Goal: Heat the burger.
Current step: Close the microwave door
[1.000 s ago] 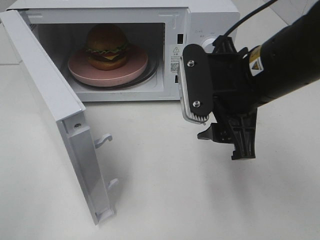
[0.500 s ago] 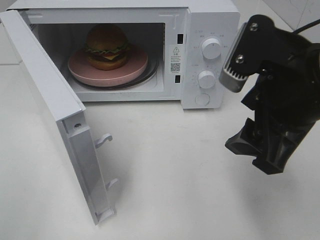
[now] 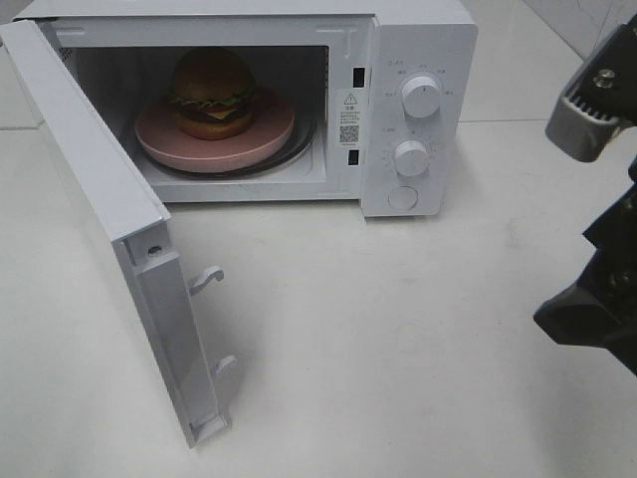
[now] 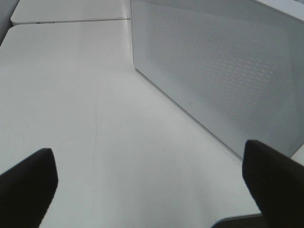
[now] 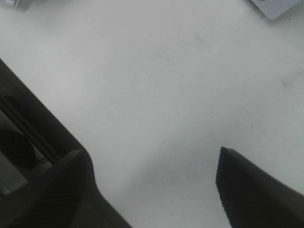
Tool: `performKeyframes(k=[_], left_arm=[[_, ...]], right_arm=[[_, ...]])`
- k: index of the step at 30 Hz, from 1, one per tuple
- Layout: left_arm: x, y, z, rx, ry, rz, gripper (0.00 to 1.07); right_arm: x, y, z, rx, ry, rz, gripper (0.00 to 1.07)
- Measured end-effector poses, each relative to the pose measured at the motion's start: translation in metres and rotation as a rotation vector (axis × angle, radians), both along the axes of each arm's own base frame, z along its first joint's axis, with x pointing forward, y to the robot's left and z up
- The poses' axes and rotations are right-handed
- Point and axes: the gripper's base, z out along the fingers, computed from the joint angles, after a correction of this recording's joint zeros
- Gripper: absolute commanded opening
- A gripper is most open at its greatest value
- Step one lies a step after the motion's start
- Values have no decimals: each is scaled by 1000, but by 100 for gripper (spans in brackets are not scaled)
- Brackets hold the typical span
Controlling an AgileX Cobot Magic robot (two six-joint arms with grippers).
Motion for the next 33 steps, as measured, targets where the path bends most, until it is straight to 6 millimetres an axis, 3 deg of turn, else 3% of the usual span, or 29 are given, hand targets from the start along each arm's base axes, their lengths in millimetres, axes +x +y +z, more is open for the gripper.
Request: performKeyframes(k=[12,22,33], left_arm=[[0,0,0,0,0,0,98],[0,0,0,0,0,0,98],[0,0,0,0,0,0,98]], right_arm=[[-26,-23,5,34,-1,-72,73],[-54,-69,-1,114,-114,-320,73],[-85,-91,-4,194,-264,-479,73]])
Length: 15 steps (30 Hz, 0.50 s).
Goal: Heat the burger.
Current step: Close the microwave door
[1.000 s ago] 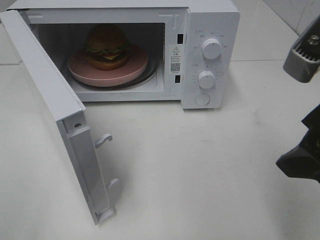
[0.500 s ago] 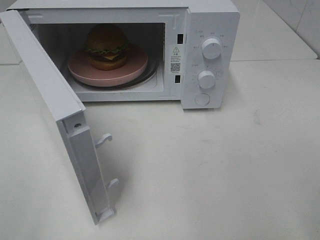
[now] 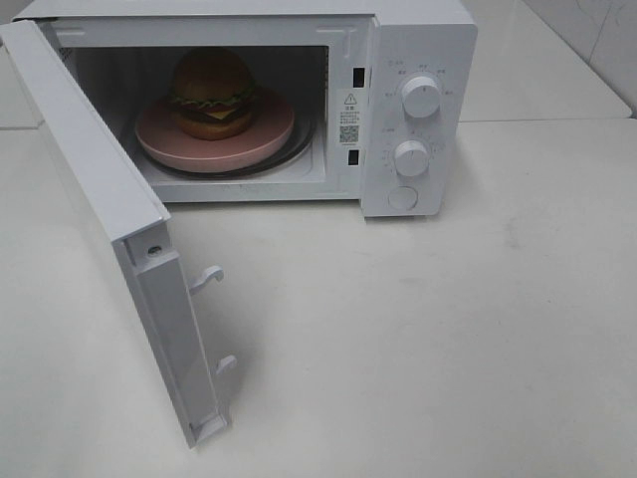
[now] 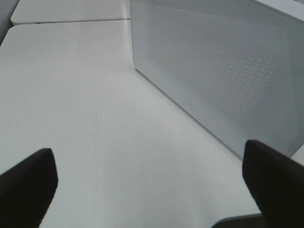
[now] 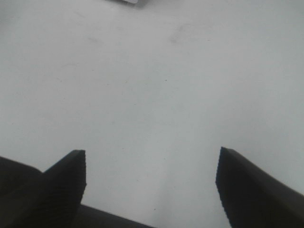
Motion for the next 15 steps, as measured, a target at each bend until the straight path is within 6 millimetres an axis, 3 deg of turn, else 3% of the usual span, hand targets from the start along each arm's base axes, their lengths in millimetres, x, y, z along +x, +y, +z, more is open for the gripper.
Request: performKeyframes(k=[15], left_arm=[[0,0,0,0,0,0,98]], right_arm=[[-42,-12,-9,63,-228,-178,73]])
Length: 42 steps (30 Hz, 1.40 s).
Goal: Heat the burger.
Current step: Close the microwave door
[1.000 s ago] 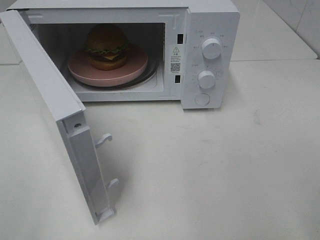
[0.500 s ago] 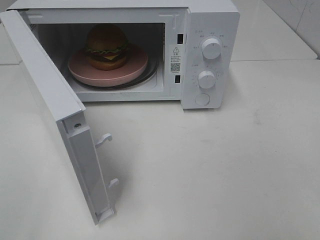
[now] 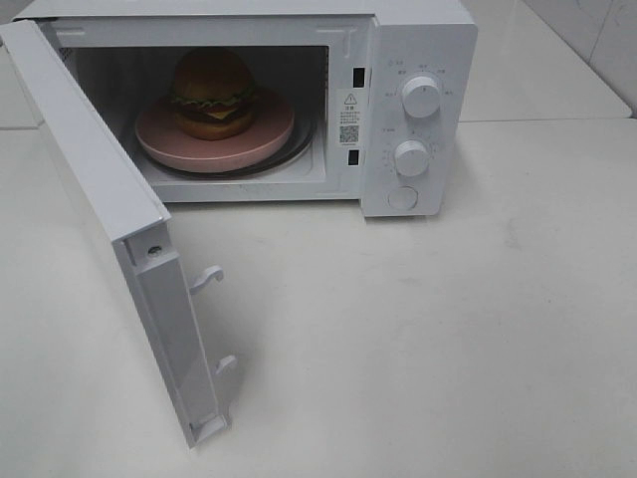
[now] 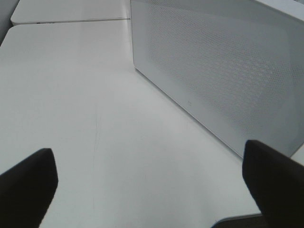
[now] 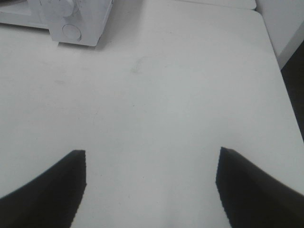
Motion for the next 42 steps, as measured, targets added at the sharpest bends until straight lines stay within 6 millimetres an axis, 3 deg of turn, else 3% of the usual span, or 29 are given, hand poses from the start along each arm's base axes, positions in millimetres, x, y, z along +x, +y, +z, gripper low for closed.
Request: performKeyframes(k=[7,42], left_arm=[[0,0,0,0,0,0,98],[0,0,0,0,0,0,98]], right_arm=[[-12,-1,0,8,-78,-32,73],[-12,-1,0,8,-78,-32,72]])
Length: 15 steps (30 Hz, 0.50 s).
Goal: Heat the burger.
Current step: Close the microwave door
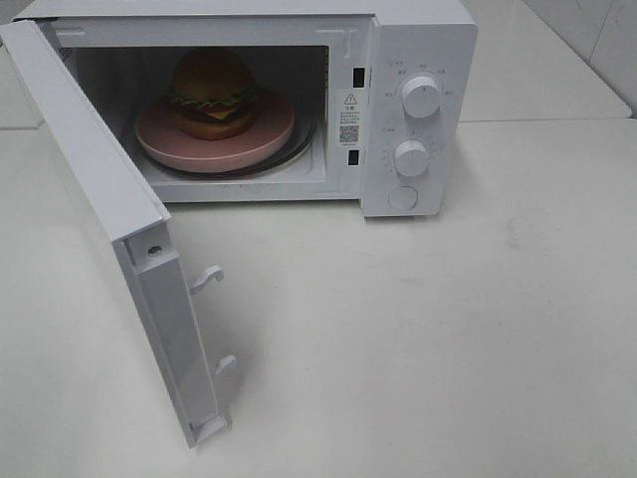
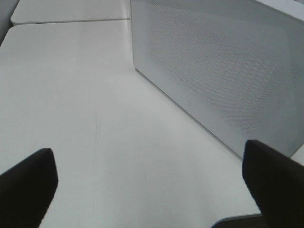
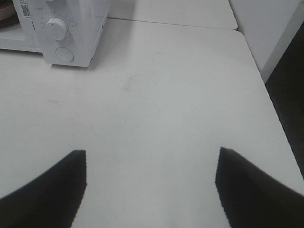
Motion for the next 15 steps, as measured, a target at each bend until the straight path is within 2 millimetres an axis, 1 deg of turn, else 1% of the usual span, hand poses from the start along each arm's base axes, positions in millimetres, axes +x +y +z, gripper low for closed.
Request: performKeyframes(k=[15], left_arm=[[0,0,0,-3,0,-1,98]], right_arm=[[0,0,0,0,0,0,72]])
